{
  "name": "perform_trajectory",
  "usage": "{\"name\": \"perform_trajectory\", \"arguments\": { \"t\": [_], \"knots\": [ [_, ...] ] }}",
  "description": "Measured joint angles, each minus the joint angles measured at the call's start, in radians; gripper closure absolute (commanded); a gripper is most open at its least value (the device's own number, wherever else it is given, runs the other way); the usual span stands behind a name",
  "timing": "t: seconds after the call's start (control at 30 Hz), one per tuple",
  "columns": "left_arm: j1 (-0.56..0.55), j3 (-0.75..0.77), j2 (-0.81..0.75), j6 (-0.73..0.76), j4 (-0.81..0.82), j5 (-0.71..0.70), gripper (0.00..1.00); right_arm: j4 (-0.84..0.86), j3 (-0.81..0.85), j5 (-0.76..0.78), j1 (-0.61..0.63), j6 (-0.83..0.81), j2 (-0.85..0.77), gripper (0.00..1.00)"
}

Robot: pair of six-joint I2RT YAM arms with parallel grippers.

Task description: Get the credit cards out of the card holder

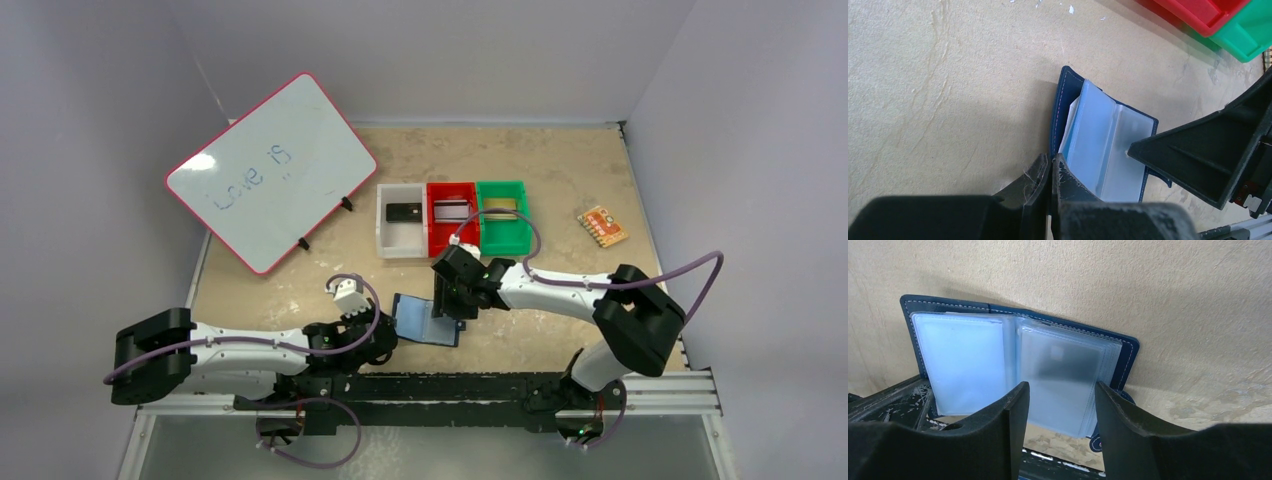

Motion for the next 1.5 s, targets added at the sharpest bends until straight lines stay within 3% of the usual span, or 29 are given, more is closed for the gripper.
{"name": "perform_trajectory", "arguments": {
  "t": [0.43, 1.5],
  "knots": [
    [-0.001, 0.0, 0.0, 0.0, -0.01, -0.006, 1.0, 0.027, 0.0, -0.004, 0.0, -0.022, -0.004, 0.58],
    [-0.002, 0.0, 0.002, 0.0, -0.018, -0.011, 1.0, 0.01, 0.08, -0.029, 0.038, -0.061, -0.053, 0.55]
  ]
}}
